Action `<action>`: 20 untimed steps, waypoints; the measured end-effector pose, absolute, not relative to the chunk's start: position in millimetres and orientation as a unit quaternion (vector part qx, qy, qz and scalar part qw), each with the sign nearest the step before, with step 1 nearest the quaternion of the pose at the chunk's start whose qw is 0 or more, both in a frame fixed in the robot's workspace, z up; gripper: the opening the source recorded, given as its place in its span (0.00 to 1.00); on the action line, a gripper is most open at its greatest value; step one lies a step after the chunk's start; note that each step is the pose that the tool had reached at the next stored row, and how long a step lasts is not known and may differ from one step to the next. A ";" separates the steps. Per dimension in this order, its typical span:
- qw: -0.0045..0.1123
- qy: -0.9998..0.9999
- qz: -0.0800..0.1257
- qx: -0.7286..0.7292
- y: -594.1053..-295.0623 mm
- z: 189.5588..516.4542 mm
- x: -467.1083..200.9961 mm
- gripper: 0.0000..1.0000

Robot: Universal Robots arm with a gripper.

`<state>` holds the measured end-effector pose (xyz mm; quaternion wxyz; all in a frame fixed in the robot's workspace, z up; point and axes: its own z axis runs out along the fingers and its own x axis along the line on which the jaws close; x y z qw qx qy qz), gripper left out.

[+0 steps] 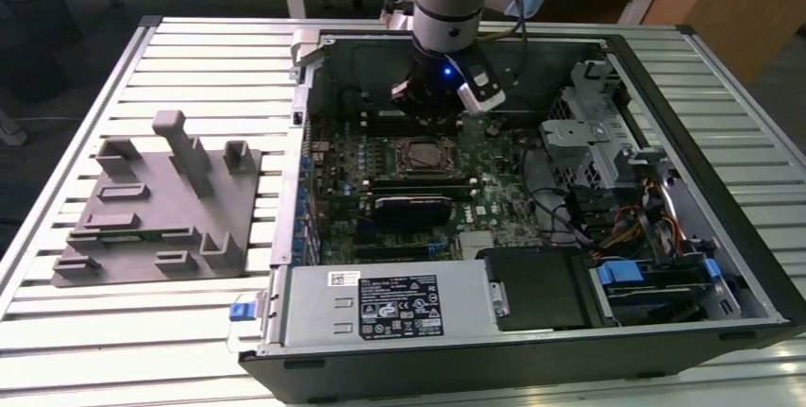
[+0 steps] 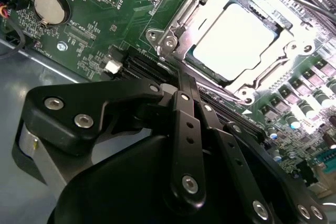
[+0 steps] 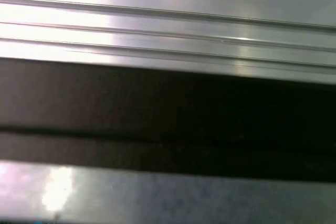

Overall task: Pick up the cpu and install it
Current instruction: 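Install the first cpu locking lever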

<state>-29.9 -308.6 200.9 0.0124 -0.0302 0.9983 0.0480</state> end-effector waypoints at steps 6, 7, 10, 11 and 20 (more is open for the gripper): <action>0.012 0.998 0.048 -0.030 -308.6 199.4 -28.9 0.11; 0.012 0.998 0.048 -0.030 -308.6 199.4 -28.8 0.11; 0.012 0.998 0.048 -0.030 -308.5 199.5 -28.5 0.11; 0.012 0.998 0.048 -0.030 -308.5 199.6 -28.4 0.11; 0.012 0.998 0.048 -0.030 -308.5 201.2 -28.1 0.11</action>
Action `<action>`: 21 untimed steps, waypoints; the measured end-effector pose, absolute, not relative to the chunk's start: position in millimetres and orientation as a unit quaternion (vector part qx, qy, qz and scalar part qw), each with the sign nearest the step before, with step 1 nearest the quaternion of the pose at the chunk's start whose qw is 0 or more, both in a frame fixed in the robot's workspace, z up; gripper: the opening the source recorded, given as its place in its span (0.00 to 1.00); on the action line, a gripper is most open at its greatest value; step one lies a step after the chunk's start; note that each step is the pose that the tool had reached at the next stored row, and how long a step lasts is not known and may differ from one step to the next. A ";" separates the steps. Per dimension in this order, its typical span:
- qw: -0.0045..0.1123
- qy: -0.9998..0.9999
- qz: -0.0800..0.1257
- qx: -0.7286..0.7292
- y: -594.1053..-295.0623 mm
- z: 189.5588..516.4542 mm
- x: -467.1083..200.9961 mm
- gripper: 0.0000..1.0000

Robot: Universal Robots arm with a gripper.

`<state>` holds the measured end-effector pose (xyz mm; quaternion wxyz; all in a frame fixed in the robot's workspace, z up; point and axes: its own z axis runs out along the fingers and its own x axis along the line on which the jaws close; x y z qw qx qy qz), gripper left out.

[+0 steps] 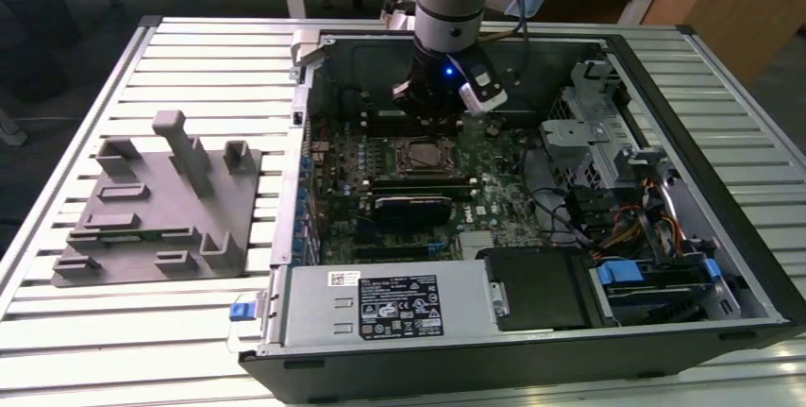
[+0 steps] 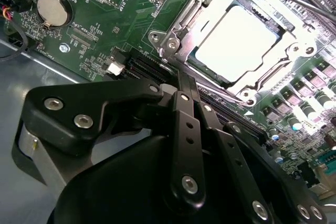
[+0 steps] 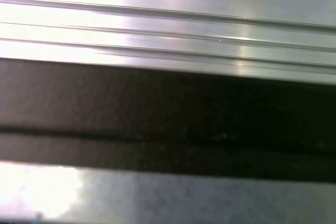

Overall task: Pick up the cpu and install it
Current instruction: 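Install the first cpu locking lever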

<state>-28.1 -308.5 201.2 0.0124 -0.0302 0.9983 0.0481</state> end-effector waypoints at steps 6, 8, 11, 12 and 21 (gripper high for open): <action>0.012 0.999 0.044 -0.030 -308.6 200.8 -27.9 0.11; 0.012 0.999 0.042 -0.030 -308.6 199.8 -27.7 0.11; 0.012 0.999 0.039 -0.030 -308.6 198.0 -27.7 0.11; 0.012 0.999 0.038 -0.030 -308.6 197.0 -27.5 0.11; 0.012 0.999 0.035 -0.030 -308.5 196.7 -27.4 0.11</action>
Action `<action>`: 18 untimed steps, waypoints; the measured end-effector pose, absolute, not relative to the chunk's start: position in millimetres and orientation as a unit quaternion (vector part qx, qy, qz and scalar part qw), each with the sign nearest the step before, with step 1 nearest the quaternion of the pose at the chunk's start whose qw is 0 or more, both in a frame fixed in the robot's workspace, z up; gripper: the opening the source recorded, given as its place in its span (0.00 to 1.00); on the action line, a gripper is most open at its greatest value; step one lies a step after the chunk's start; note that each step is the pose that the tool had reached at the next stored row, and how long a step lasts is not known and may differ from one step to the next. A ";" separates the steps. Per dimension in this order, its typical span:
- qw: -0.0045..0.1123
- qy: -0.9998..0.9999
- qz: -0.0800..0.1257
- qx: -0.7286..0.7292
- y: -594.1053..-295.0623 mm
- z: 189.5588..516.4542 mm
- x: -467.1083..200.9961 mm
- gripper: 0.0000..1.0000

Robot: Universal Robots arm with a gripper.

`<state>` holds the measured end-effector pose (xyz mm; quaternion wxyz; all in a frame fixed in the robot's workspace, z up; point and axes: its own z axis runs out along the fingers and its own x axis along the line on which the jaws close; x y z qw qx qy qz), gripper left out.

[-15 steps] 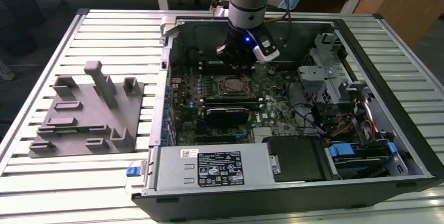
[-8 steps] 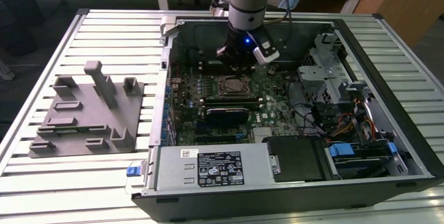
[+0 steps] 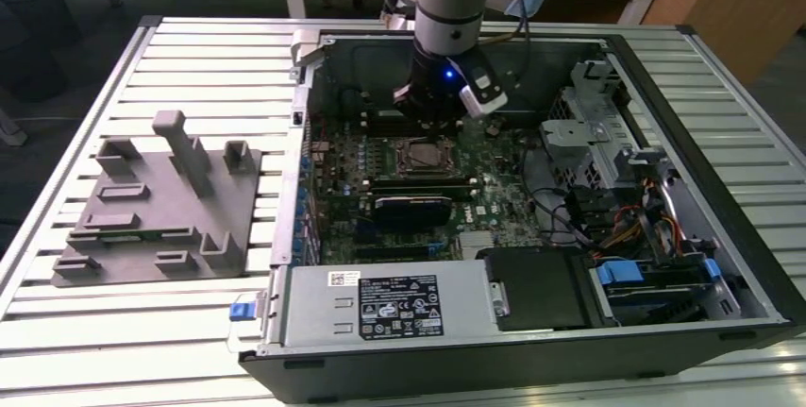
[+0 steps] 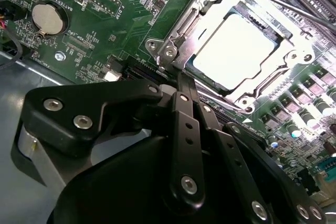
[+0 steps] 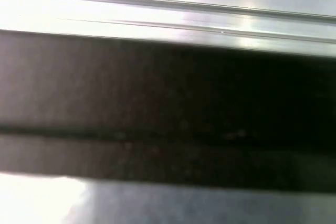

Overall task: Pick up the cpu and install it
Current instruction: 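Install the first cpu locking lever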

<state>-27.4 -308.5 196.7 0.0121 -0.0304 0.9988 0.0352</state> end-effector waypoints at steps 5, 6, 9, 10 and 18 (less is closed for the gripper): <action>0.012 0.999 0.035 -0.030 -308.5 198.0 -27.4 0.11; 0.012 0.999 0.034 -0.030 -308.5 198.1 -27.3 0.11; 0.012 0.999 0.033 -0.030 -308.6 198.4 -27.3 0.11; 0.012 0.999 0.033 -0.030 -308.6 198.9 -27.3 0.11; 0.012 0.999 0.023 -0.031 -308.6 200.0 -27.1 0.11</action>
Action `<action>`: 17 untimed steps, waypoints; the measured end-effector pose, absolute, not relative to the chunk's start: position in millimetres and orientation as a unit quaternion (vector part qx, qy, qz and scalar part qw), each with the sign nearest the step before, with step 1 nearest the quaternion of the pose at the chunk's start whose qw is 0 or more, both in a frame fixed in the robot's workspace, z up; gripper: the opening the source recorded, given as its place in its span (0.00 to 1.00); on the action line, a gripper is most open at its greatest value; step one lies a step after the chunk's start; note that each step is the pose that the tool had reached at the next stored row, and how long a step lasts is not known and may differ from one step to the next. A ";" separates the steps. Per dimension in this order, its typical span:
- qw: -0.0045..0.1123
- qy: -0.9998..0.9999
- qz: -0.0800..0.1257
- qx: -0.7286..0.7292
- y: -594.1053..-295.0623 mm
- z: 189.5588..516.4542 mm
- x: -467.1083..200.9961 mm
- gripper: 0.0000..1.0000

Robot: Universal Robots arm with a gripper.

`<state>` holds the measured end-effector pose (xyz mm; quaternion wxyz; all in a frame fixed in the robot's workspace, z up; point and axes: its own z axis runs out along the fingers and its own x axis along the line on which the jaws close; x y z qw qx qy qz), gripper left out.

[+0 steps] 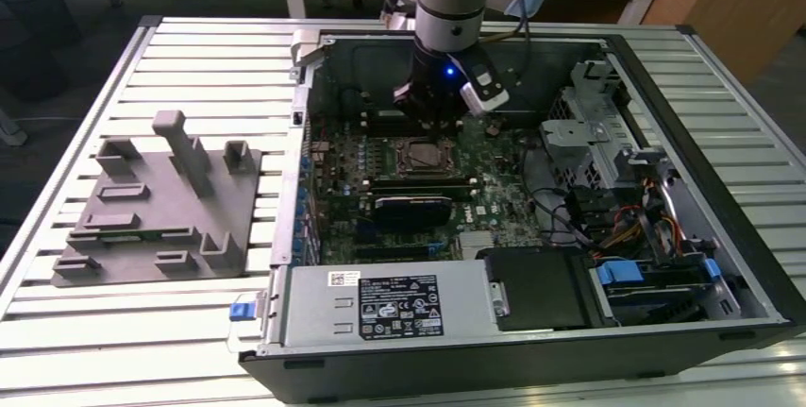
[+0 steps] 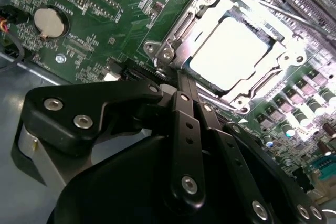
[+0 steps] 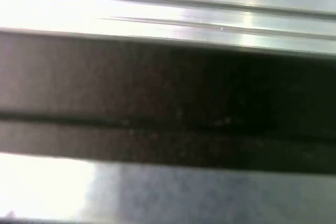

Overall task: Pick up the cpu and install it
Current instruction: 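Install the first cpu locking lever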

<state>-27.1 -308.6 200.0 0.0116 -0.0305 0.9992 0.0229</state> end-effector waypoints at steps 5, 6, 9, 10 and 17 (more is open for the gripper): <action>0.011 0.999 0.012 -0.031 -308.6 198.2 -27.0 0.11; 0.011 0.999 0.012 -0.031 -308.7 198.2 -27.0 0.11; 0.011 0.999 0.014 -0.031 -308.7 197.6 -26.7 0.11; 0.010 0.999 0.015 -0.031 -308.7 197.3 -26.4 0.11; 0.009 0.999 0.024 -0.030 -308.7 195.3 -25.1 0.11</action>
